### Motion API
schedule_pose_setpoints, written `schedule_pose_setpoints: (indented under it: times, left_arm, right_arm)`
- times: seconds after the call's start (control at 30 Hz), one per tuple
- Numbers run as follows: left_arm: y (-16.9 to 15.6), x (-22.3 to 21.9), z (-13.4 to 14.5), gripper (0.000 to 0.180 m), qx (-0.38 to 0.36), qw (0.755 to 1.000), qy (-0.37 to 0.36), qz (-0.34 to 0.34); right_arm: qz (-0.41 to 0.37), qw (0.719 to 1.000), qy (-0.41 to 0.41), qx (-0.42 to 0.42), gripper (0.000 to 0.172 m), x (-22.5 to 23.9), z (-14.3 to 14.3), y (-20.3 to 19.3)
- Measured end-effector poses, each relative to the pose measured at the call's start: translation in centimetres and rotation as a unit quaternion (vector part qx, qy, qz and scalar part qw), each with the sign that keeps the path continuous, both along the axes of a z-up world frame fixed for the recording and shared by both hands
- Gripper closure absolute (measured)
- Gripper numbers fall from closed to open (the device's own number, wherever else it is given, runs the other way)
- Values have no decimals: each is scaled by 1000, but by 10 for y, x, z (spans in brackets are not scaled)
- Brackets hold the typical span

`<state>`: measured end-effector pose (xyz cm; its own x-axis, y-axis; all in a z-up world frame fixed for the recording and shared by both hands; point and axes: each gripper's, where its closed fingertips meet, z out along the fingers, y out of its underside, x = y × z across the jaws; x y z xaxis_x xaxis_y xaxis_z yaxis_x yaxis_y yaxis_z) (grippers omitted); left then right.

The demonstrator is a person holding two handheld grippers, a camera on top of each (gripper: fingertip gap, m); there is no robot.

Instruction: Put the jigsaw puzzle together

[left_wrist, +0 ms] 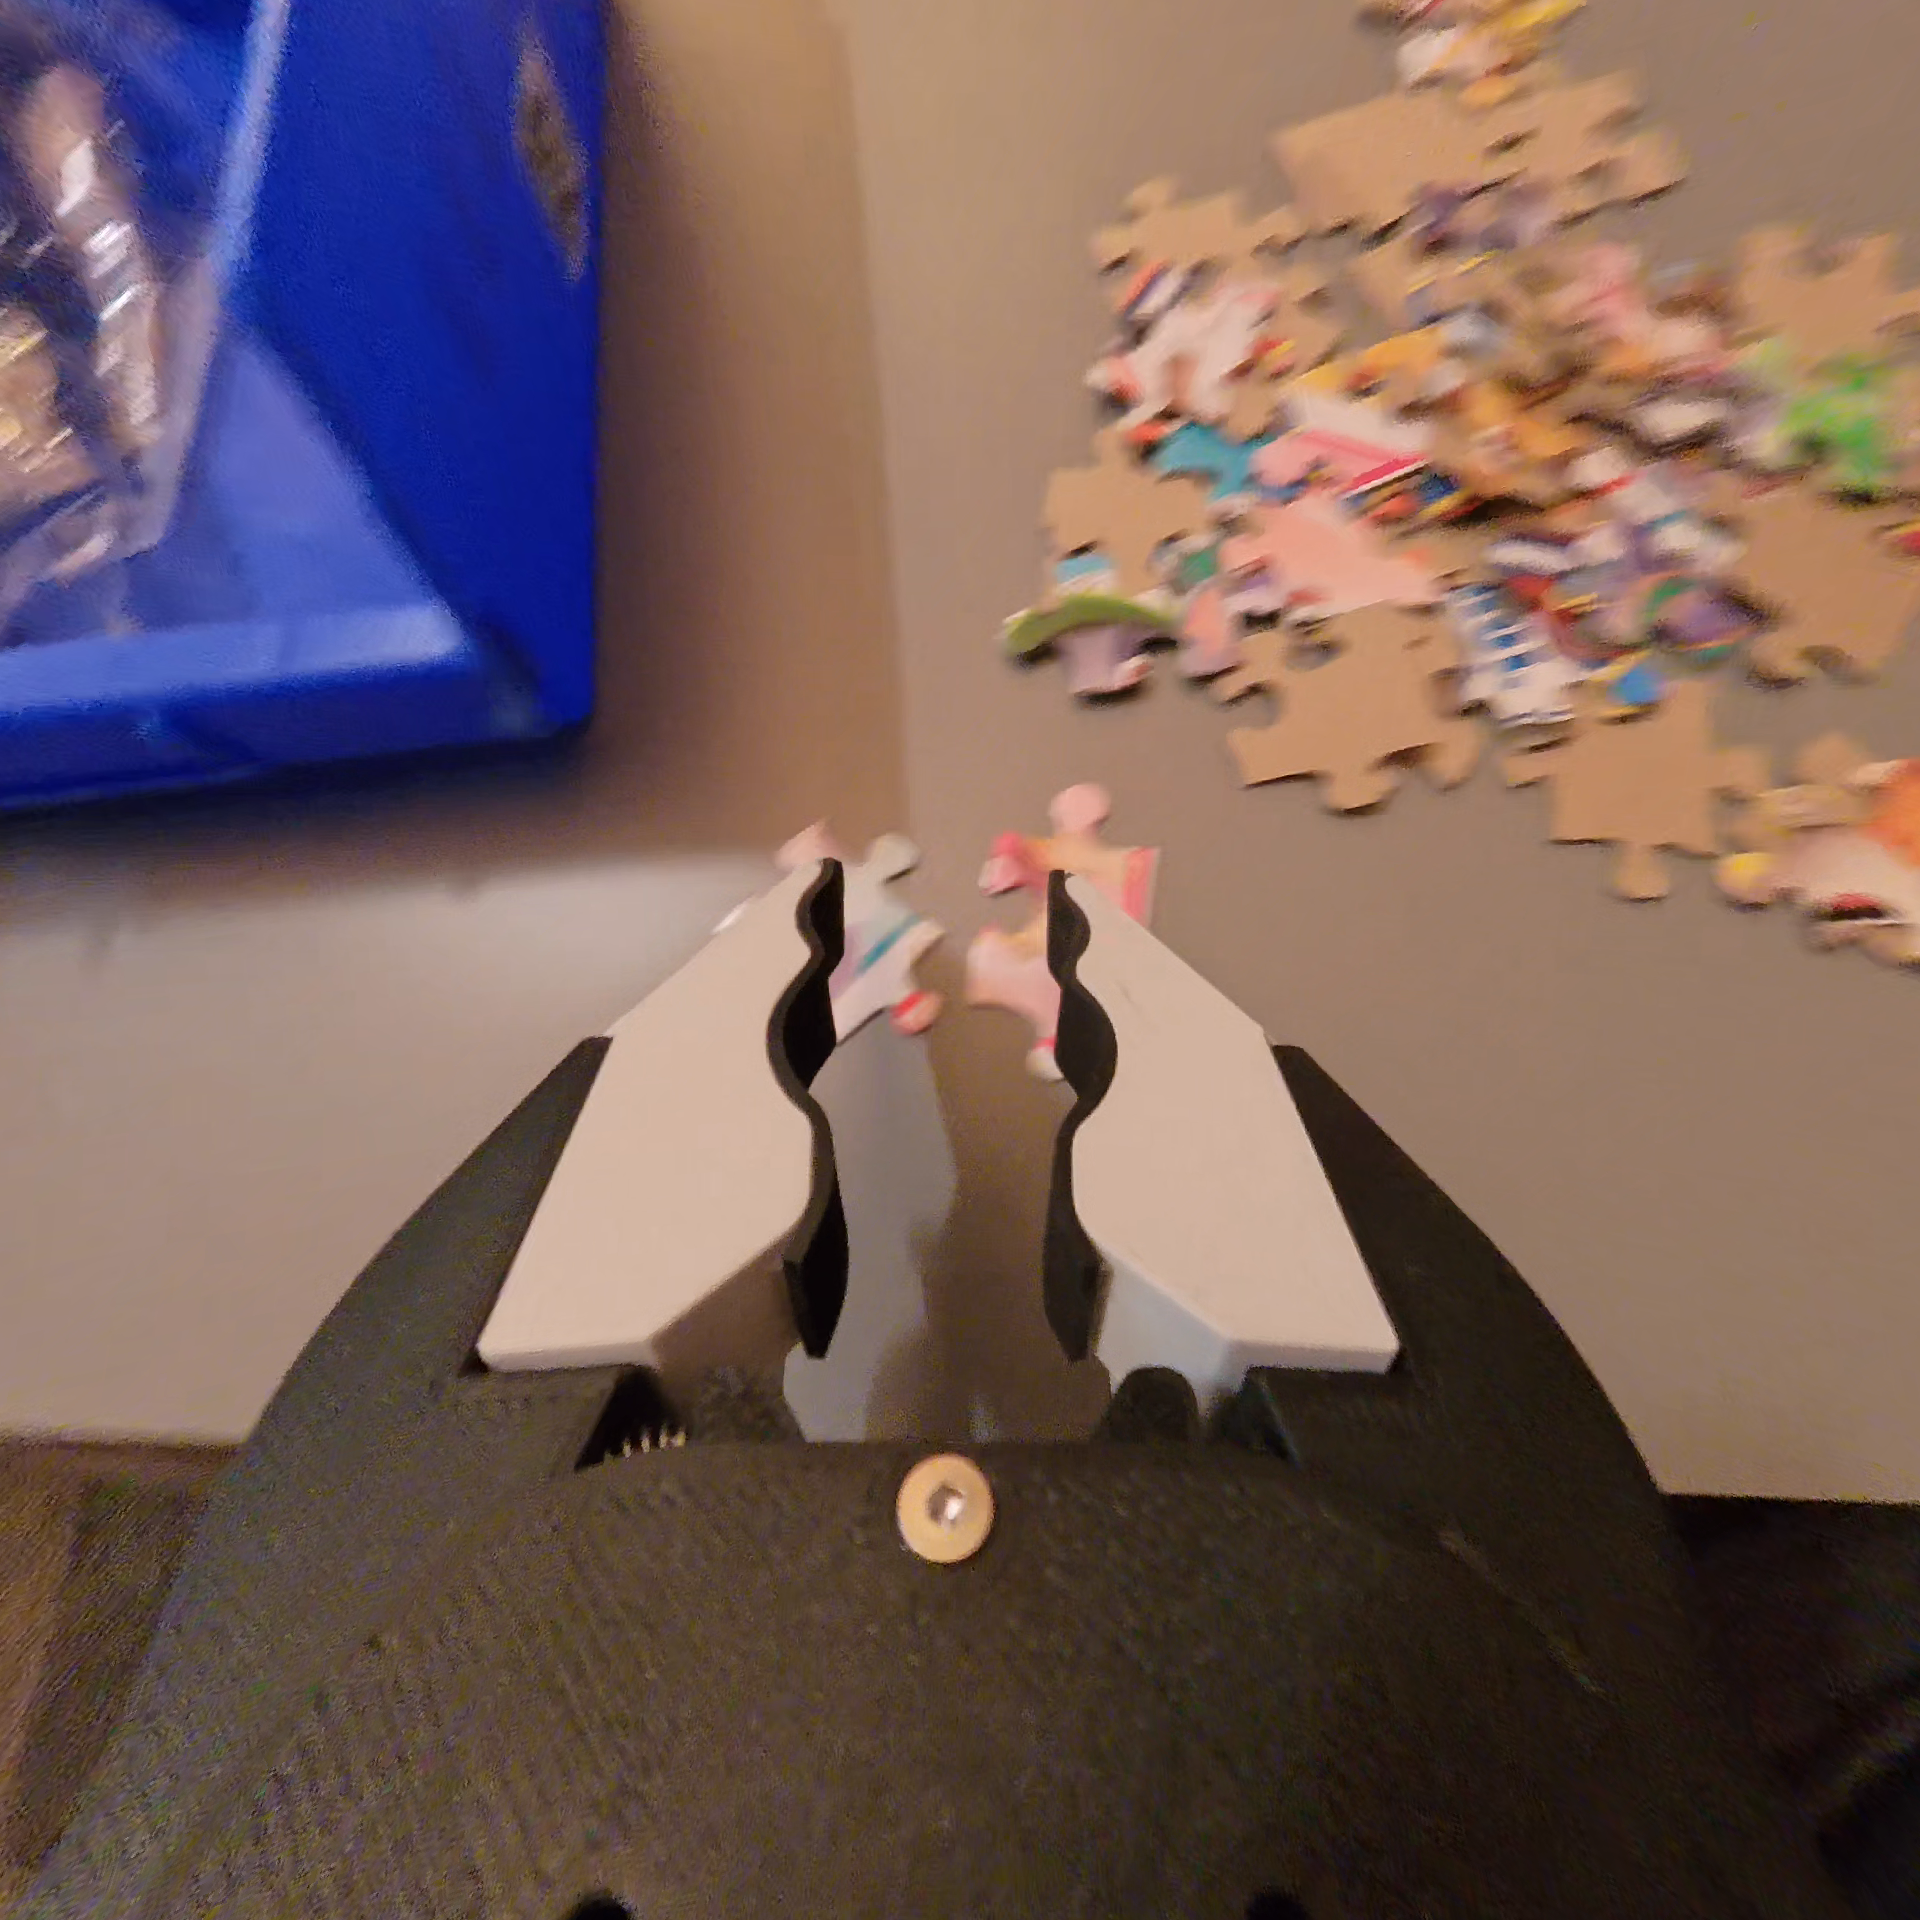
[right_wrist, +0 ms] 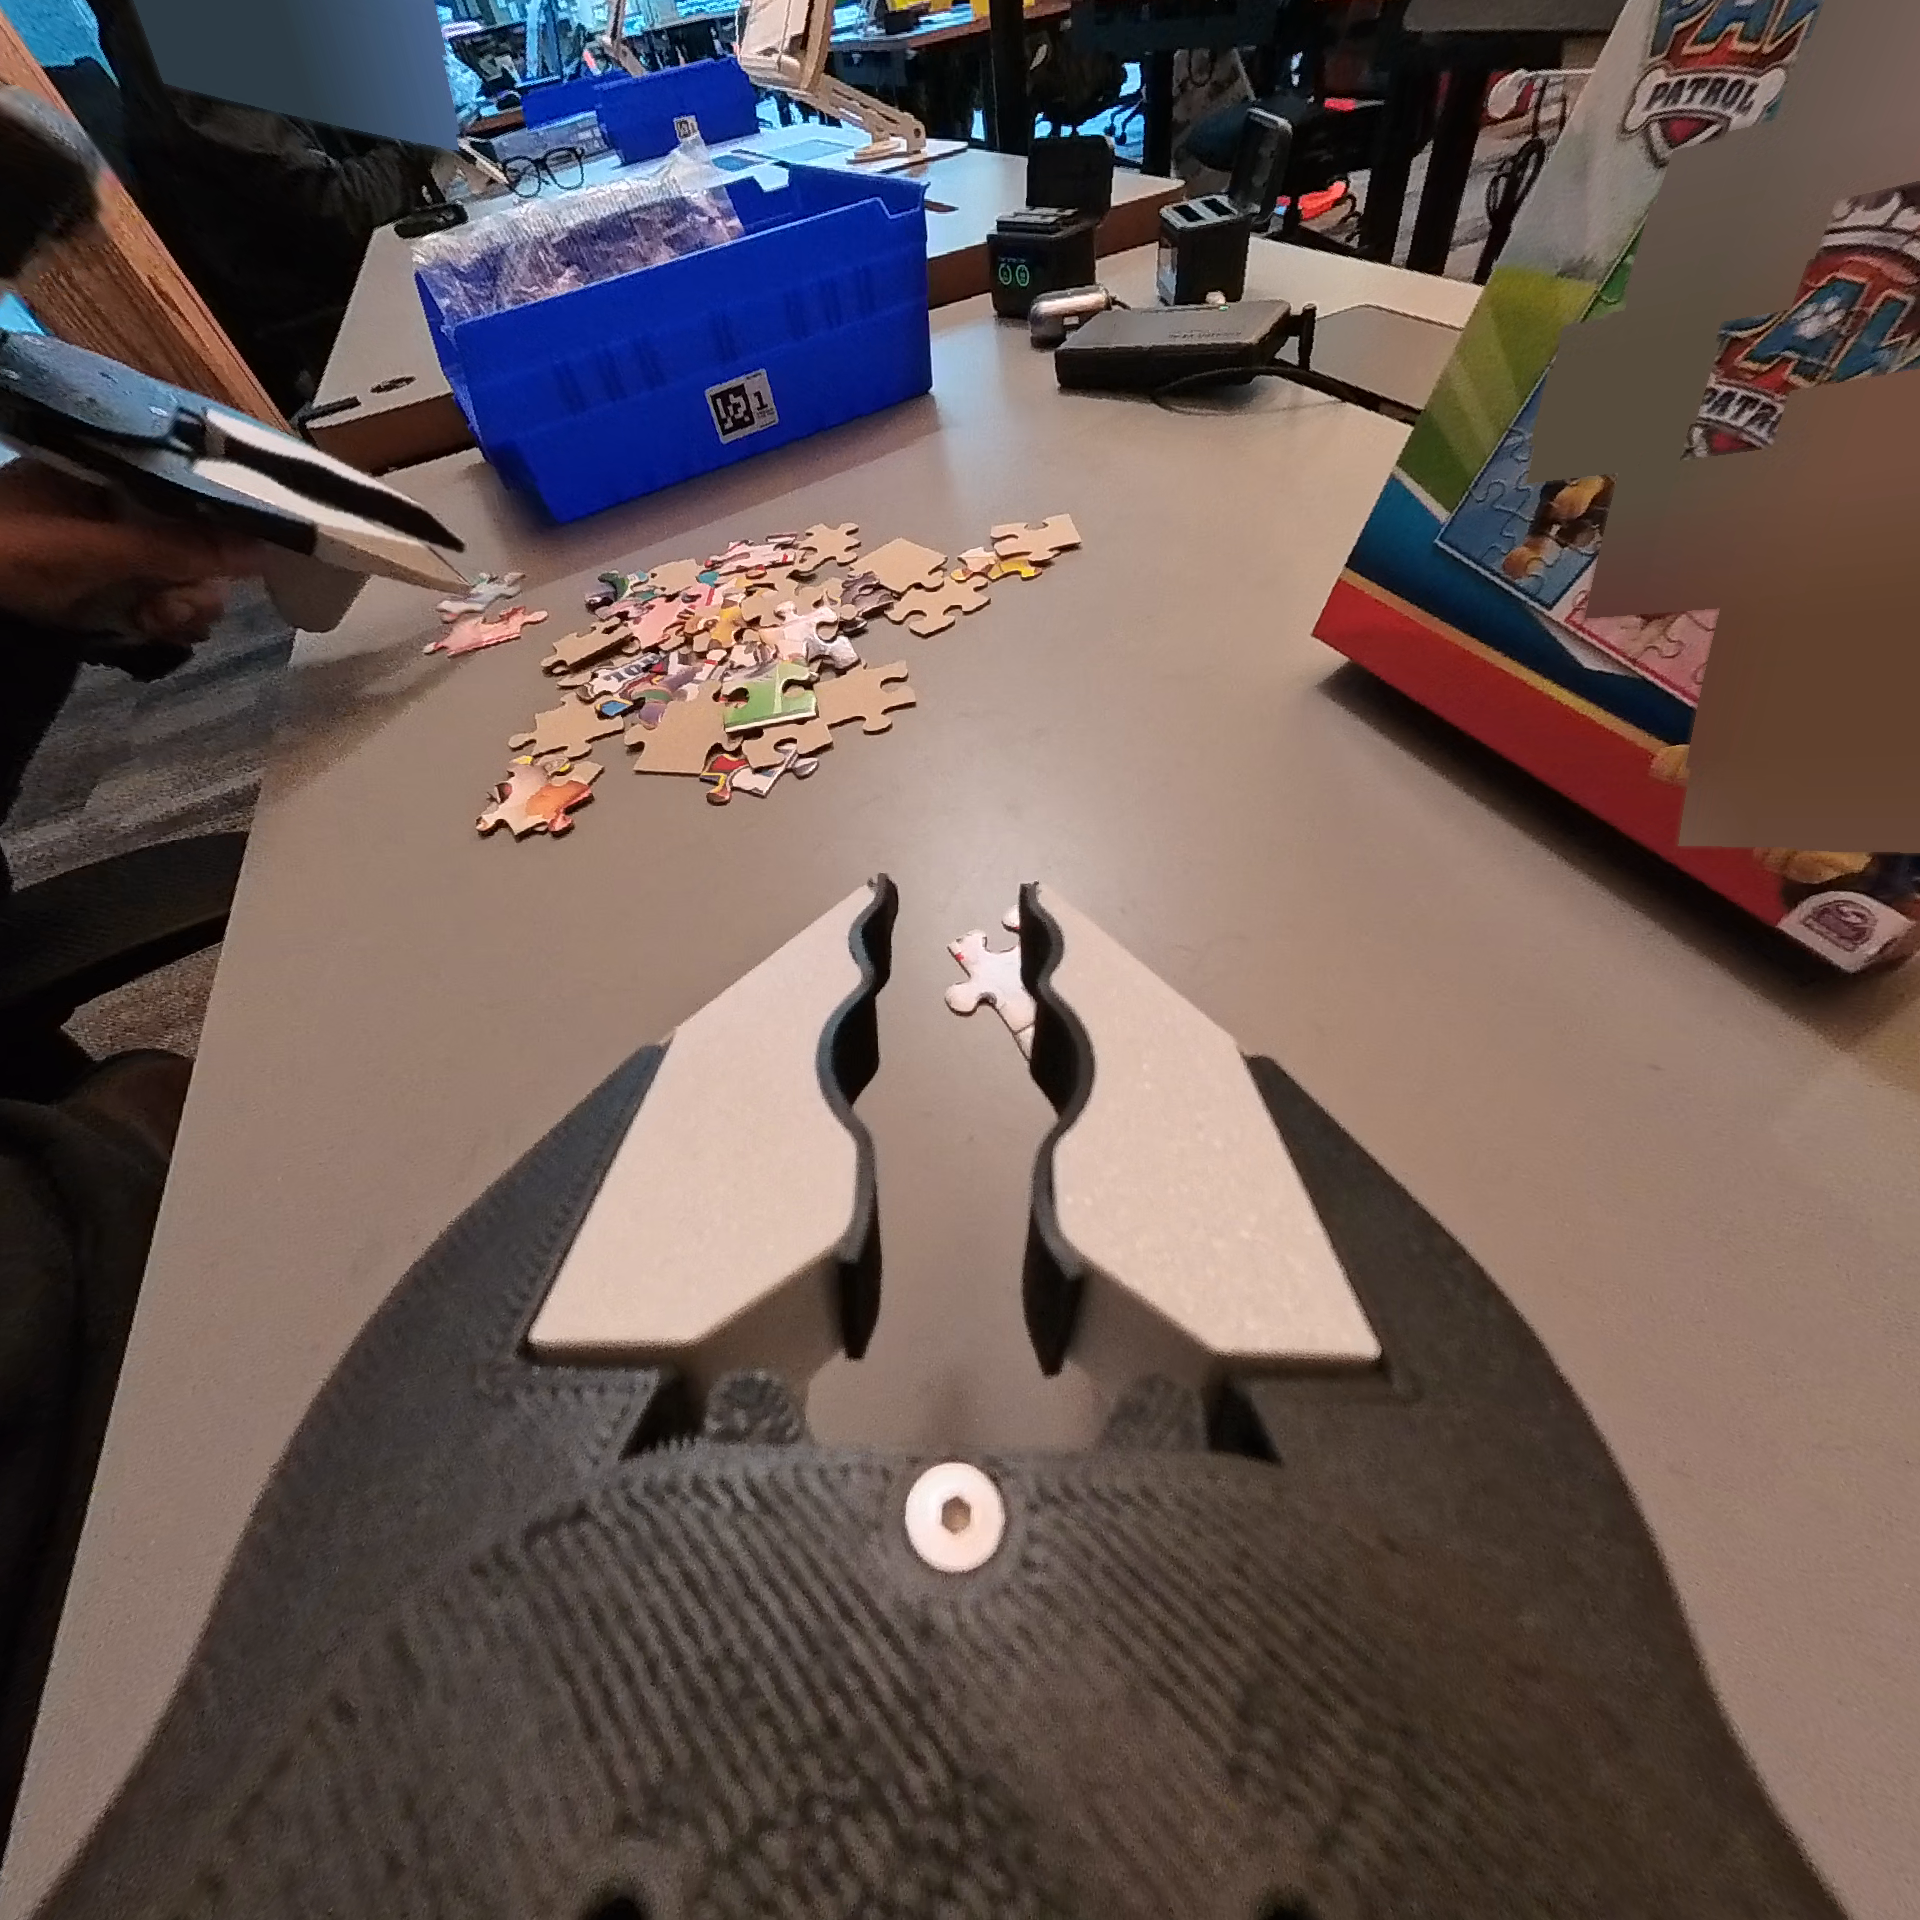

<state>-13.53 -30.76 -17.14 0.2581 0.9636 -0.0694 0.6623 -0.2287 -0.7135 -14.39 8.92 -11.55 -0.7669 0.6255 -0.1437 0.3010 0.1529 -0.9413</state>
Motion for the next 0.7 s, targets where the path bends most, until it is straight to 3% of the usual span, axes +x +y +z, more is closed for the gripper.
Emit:
schedule_pose_setpoints:
  times: [0.13,0.27,0.47,0.57,0.7]
  left_arm:
    - [59,0,1,140,35,996,3,-78]
    - [86,-5,-20,134,3,995,-20,-103]
    - [93,-13,-21,135,51,994,-21,-94]
    - [90,-14,-20,151,72,993,-25,-90]
    - [89,-12,-17,160,91,991,-23,-95]
  right_arm:
    - [0,1000,0,1,149,0,0,0]
    - [2,1000,6,2,149,2,3,0]
    - [5,1000,14,-2,149,5,8,-2]
    - [7,1000,15,0,149,5,8,-3]
    - [6,1000,12,2,149,4,6,-3]
